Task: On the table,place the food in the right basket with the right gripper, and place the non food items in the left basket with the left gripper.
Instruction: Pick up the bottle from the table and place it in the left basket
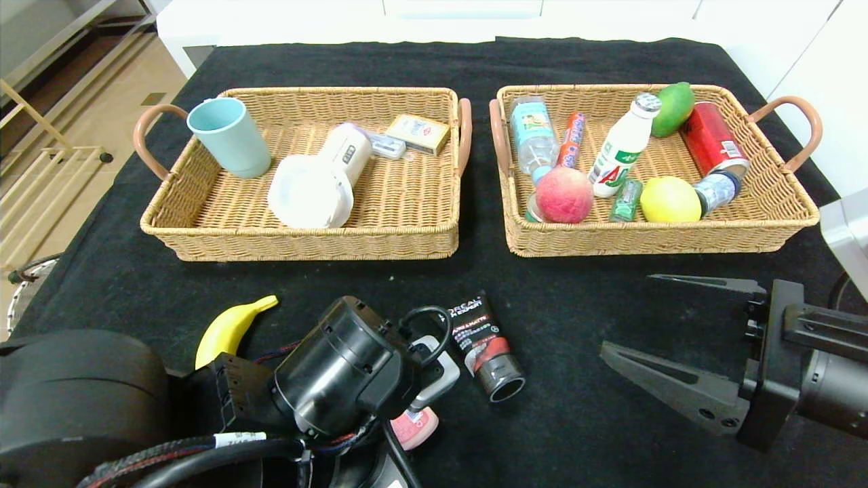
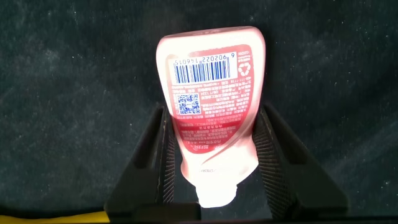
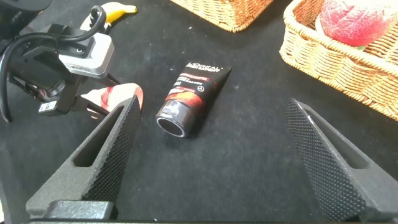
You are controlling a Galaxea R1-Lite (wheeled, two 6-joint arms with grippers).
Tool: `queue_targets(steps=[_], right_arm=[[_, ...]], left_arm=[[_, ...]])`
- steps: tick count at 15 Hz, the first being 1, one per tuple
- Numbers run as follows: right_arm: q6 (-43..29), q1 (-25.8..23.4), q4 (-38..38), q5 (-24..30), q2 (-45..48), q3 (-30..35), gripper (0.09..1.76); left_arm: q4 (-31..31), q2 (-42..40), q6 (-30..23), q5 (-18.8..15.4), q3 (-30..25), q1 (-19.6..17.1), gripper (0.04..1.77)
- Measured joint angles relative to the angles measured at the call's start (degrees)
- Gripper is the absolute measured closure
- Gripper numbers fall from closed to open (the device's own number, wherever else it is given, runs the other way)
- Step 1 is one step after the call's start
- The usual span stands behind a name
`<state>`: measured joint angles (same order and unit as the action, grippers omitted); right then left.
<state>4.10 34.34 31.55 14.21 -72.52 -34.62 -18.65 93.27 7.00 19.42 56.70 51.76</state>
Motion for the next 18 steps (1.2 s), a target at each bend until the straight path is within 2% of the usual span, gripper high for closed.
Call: queue_targets(steps=[9,15,18], right_arm=[[0.1,-0.2,-0.1,0.0,0.9,-0.2,0.14],[0.1,0.0,-0.1,0.0,1.5,-0.1,0.14],[0.1,0.4,0.0,0.0,1.6,0.1,0.14]], left_arm=[[-0.1,-0.6,0.0,0.9,0.8,-0.7,0.98],[0.0,-3.8,-0.1,0.8,3.3,-3.9,0.98],[4.1,-5.4,-0.1,0.7,3.6,-5.2,0.98]])
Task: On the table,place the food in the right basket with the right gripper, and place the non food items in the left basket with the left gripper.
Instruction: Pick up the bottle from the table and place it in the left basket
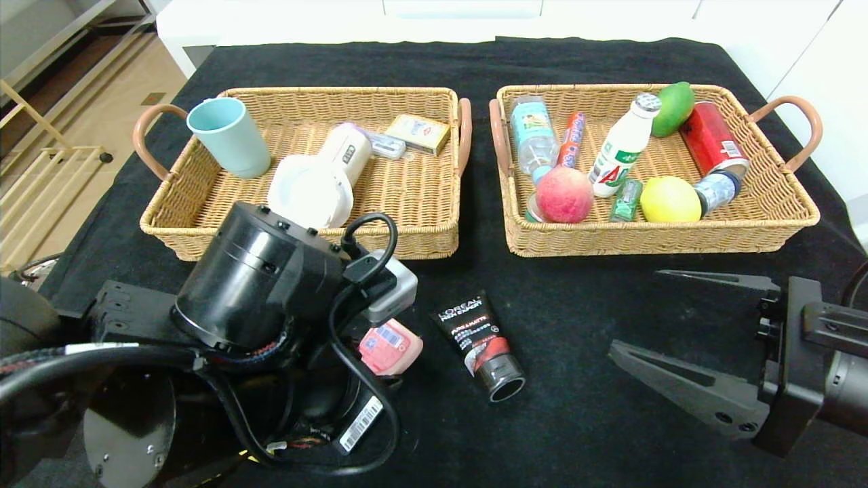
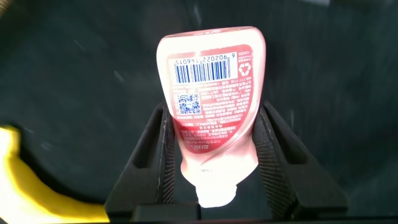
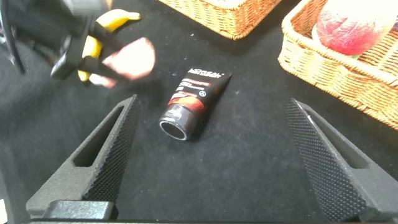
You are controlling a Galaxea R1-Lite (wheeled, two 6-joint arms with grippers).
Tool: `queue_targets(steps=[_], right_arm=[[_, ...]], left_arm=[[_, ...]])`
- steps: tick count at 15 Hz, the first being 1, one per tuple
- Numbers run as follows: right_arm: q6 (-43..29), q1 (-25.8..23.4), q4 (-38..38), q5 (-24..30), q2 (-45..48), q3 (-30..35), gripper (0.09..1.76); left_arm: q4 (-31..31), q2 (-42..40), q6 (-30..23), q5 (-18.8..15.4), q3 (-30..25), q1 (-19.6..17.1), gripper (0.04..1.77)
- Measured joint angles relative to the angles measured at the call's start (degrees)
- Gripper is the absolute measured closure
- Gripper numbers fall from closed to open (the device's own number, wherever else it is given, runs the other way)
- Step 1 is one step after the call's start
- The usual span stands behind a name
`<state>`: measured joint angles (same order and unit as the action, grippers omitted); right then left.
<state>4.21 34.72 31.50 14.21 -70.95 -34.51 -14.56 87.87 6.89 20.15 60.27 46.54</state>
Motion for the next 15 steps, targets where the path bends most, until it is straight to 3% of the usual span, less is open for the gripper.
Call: queue_targets(steps=[4,9,15], right_arm=[[0.0,0.1,0.0,0.0,0.1,0.1,0.14],[0.0,0.1,0.0,0.0,-0.1,0.1,0.14],[0.0,0.1,0.1,0.0,-0.2,0.2,0.14]], left_arm=[[6.7,-0.9,0.0,0.2,1.2,-2.9,0.98],[13.2,-0.3,0.0,0.3,7.1,-7.9,0.98],[20.4,3.1,0.0,0.1,13.6,-11.5,0.98]])
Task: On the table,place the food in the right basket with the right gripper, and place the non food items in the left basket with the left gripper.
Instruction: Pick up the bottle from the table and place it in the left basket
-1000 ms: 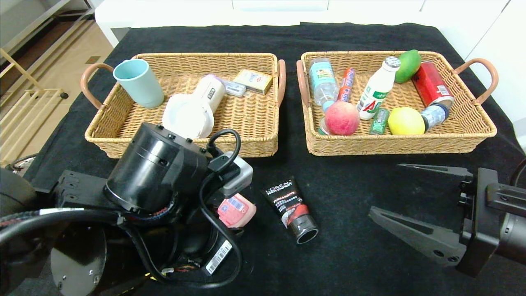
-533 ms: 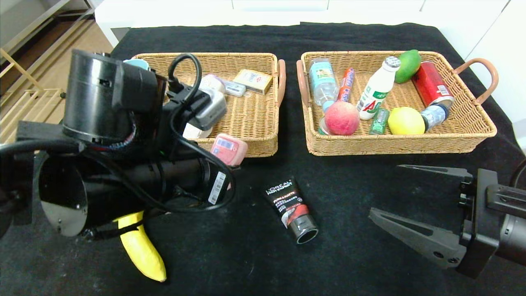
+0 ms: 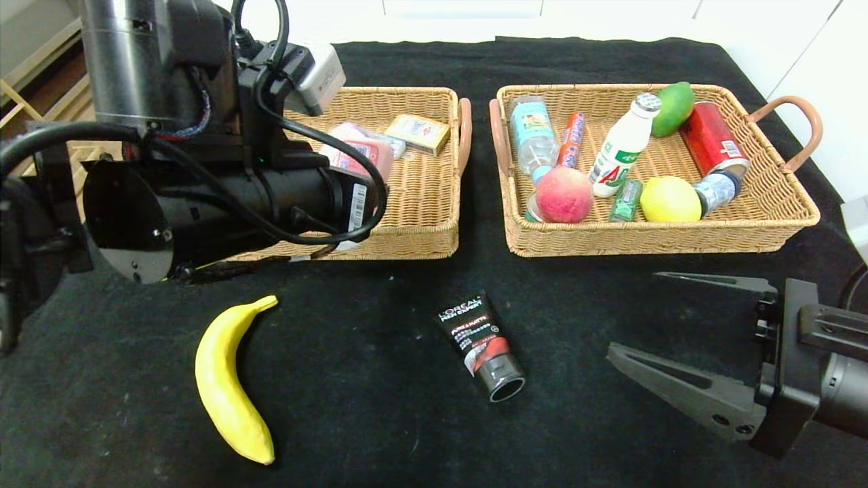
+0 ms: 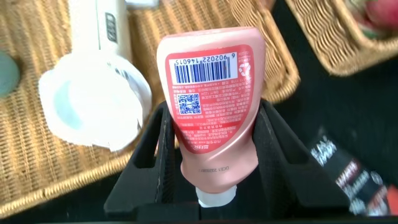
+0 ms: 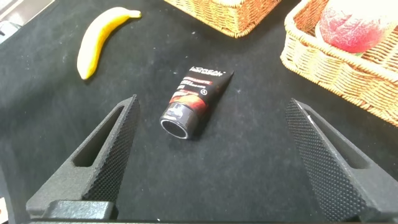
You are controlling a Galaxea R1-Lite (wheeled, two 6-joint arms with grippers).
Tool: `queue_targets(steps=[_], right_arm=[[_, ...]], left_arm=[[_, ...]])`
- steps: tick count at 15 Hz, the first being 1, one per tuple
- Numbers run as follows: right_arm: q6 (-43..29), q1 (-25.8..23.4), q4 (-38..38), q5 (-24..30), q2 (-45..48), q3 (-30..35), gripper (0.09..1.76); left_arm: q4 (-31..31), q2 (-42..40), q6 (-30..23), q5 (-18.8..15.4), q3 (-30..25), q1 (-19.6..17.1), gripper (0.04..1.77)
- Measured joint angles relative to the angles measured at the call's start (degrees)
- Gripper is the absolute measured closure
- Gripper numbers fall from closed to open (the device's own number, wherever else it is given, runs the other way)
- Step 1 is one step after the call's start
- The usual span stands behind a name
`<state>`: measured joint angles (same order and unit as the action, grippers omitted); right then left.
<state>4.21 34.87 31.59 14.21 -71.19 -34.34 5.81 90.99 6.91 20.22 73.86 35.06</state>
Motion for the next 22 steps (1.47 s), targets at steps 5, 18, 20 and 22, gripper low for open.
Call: queue_targets(steps=[5,18,20,22], right_arm=[[0.0,-0.1,0.1,0.0,-0.1,-0.1,0.14],[0.3,-0.4,0.1,0.0,-0.1,-0.2,0.14],[0.4,-0.4,0.1,0.0,-0.1,-0.2,0.14],[0.4,-0.5,0.1,0.0,-0.2,-0.1,0.14]], left_arm=[[9.2,6.1,-0.9,0.4,5.7,-2.0,0.98],[12.4,15.2,-1.0,0.7,12.1,-4.4,0.75],[12.3,15.3,-1.0,0.6,12.1,-4.3,0.6],[12.0,15.2,-1.0,0.6,12.1,-4.2,0.48]])
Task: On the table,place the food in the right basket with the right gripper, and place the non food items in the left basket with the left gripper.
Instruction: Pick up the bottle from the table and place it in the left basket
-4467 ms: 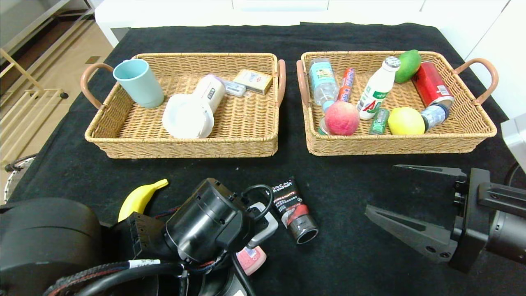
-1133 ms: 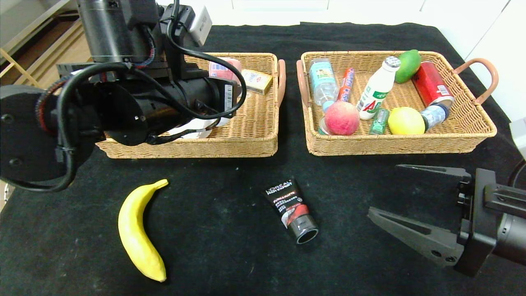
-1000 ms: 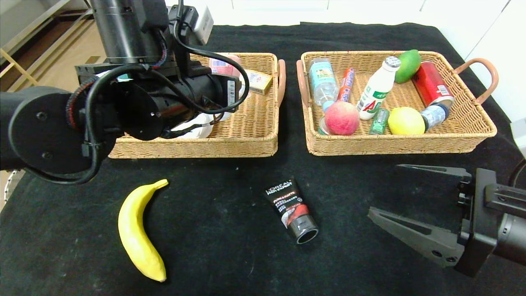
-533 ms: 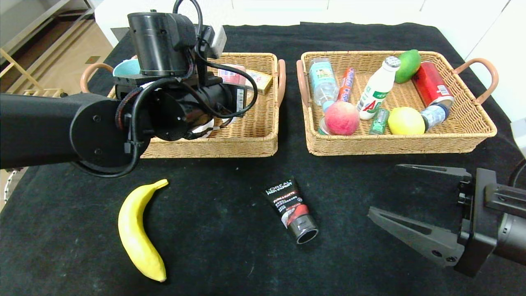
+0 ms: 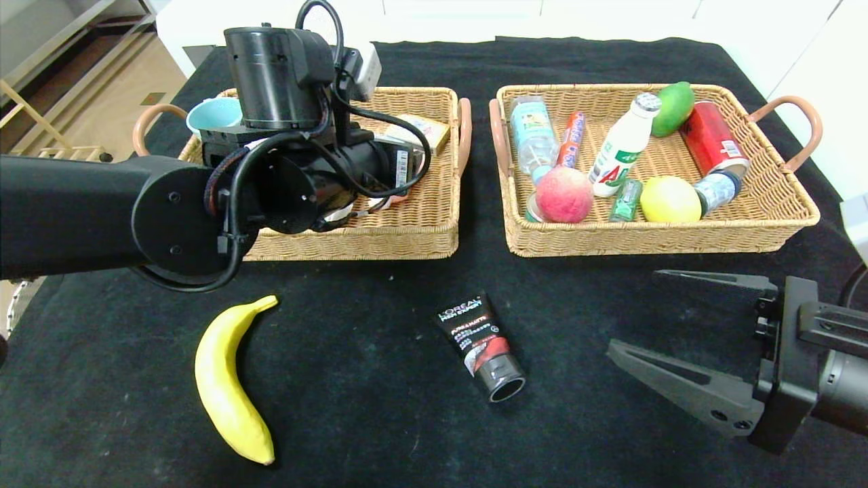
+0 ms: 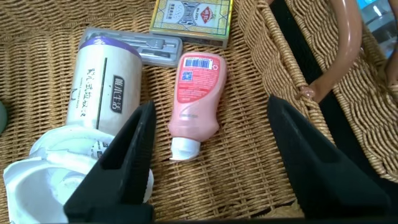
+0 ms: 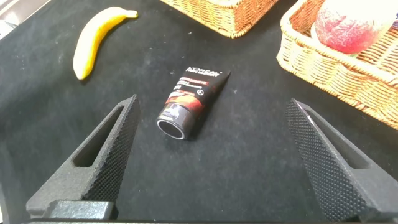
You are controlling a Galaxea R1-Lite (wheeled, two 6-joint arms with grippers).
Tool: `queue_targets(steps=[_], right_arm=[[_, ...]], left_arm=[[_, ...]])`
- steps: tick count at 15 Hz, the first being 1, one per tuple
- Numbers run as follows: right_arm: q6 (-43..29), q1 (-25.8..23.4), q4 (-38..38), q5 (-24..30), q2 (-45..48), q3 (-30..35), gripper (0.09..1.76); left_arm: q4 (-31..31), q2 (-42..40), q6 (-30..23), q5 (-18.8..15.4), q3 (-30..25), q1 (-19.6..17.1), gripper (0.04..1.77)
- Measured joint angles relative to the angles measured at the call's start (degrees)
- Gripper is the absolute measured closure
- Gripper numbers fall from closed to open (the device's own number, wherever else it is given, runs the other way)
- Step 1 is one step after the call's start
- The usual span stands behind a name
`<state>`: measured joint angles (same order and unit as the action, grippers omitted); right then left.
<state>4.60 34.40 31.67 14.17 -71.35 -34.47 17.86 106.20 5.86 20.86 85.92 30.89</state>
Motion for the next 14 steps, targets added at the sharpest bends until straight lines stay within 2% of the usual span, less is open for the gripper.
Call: queue_targets(steps=[4,8,13,14], right_arm=[[0.0,0.0,0.0,0.0,0.0,0.0,0.14],[0.0,-0.5,0.0,0.0,0.0,-0.3,0.14],[0.0,-1.1,0.3,0.0,0.2,-0.6,0.14],[0.0,-1.3,0.3,0.0,0.2,-0.7,0.14]], left_arm=[[-1.4,-0.9,0.1,-0.2,-0.8,0.5,0.33],[-8.5,-3.5,-1.1,-0.2,-1.3,3.8,0.24],[-22.1,-6.6,-12.8,1.8,-0.2,11.2,0.17],[-23.3,-7.0,-15.0,2.4,0.1,12.1,0.16]])
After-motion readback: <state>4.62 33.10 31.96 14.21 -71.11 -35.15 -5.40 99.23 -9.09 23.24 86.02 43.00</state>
